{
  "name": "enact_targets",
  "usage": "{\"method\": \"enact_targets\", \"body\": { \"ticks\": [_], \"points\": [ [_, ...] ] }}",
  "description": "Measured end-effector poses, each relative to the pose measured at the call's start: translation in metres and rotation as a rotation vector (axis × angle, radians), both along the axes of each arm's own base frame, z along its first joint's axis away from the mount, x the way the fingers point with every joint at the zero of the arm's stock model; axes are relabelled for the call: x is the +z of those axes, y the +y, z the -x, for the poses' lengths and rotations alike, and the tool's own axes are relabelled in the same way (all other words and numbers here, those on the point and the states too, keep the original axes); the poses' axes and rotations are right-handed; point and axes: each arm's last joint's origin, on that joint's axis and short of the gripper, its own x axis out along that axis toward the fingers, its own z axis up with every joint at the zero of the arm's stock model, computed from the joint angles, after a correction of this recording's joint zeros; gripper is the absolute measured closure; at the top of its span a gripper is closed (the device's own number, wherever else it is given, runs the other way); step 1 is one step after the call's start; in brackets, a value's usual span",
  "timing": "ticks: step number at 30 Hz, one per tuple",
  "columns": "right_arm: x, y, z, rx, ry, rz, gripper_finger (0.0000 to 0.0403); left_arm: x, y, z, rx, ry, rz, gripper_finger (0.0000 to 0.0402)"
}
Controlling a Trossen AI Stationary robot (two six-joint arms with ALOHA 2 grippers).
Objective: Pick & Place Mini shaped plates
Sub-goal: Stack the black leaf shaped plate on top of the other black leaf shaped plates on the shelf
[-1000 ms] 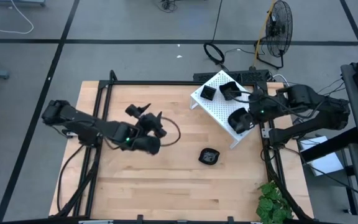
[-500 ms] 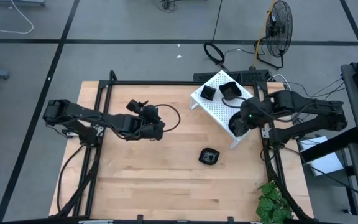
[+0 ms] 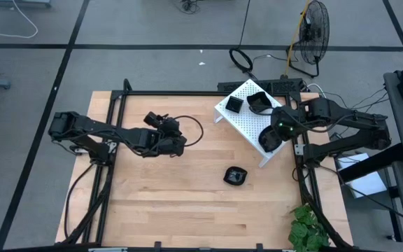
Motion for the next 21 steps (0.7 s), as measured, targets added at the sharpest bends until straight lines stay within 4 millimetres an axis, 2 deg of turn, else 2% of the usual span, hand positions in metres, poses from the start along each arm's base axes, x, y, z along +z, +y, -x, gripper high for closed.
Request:
{"method": "enact_targets", "body": {
  "ticks": [6,13,17,21],
  "points": [
    [0.000,-0.001,0.000,0.045,0.005,-0.010,0.0380,0.001,0.000,-0.002,-0.022,0.013,-0.006,0.0142],
    [0.001,-0.001,0.003,0.084,-0.001,0.003,0.0298,0.001,0.000,-0.003,-0.033,0.020,-0.010,0.0135],
    [0.006,-0.001,0.013,0.099,-0.031,0.041,0.0260,0.001,-0.001,-0.004,-0.059,0.030,0.009,0.0135],
    [0.013,0.002,0.029,0.109,-0.094,0.063,0.0243,0.000,-0.002,-0.005,-0.091,0.030,0.058,0.0135]
  ]
}}
